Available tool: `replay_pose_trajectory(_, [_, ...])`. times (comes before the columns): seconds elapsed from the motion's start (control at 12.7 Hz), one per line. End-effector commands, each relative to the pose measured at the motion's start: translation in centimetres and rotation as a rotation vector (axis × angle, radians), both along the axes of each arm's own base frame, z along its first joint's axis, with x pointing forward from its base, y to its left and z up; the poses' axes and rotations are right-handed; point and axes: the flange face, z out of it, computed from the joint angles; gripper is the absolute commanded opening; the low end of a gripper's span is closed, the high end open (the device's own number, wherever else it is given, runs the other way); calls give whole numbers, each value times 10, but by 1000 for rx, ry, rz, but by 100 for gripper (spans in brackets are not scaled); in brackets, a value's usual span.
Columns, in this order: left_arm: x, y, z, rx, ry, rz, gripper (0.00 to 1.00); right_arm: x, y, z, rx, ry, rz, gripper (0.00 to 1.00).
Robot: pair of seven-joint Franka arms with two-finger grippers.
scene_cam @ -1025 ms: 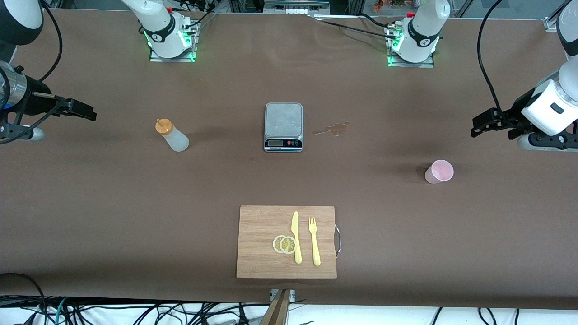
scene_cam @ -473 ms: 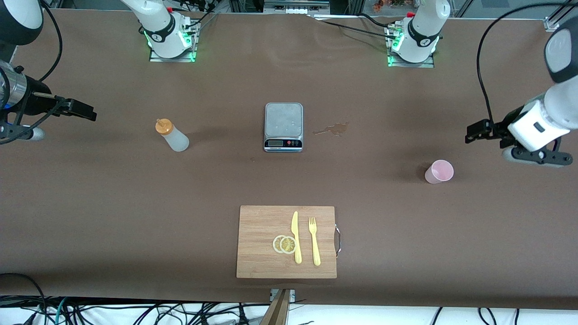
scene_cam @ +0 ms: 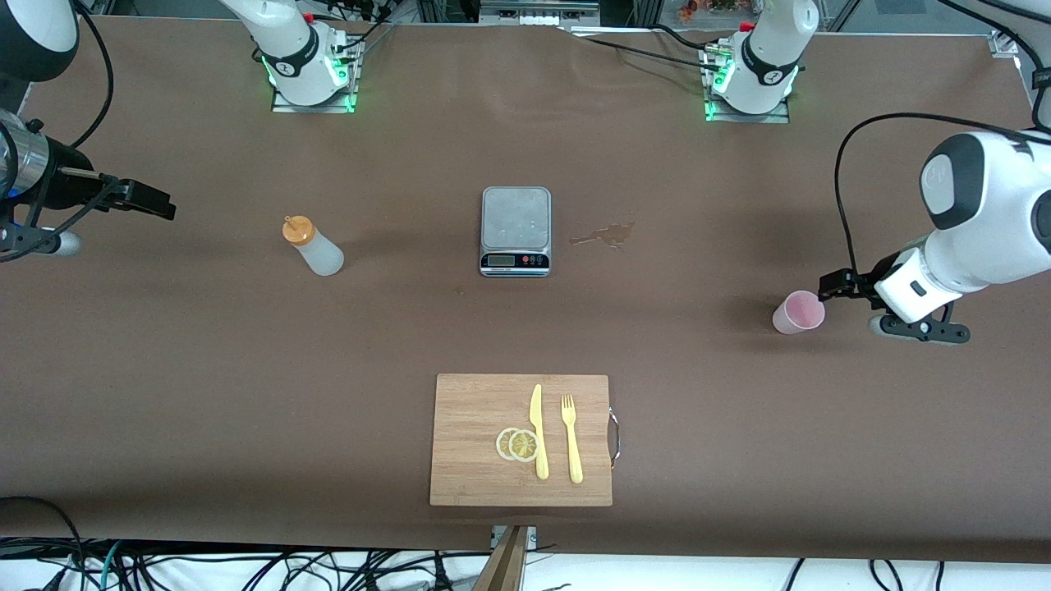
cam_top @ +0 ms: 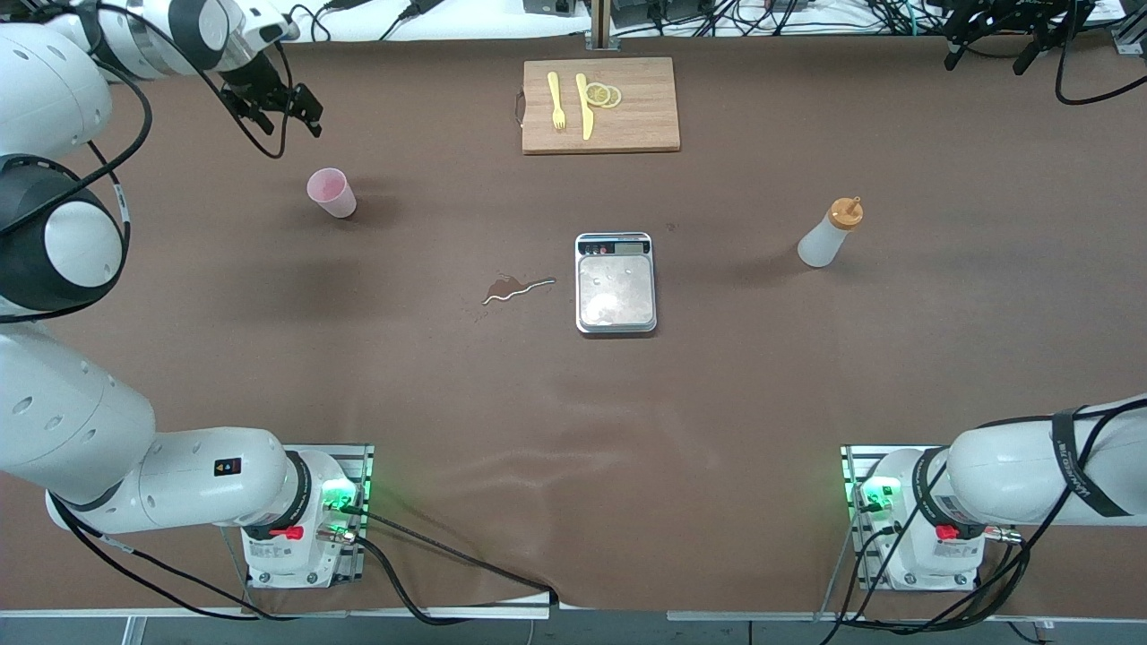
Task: Add sauce to pink cup with both arms
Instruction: 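Reach the left gripper to the pink cup and grasp it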
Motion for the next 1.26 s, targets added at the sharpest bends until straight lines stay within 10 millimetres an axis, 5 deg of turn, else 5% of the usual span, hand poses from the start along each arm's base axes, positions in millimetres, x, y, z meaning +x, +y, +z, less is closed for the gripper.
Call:
replay_pose_trajectory(0.0, [1, 27, -36, 11, -13, -32, 96, -1, 0, 5, 5, 4, -2, 100])
replay_pose_trajectory(0.39, [-17, 29, -89, 8, -11, -4, 93, -1, -1, 4, 5, 5, 0, 100])
replay_pose_trajectory(0.79, [-30, 27, -108, -16, -1, 34, 84, -1, 0, 5, 5, 2, 1, 100])
replay_pose_trajectory(0.95, [-29, 27, -110, -15, -1, 38, 63, 0, -4, 3, 5, 4, -8, 100])
replay_pose_trajectory(1.18, [-29, 30, -113, -22, 4, 56, 16, -1, 0, 6, 3, 1, -9, 100])
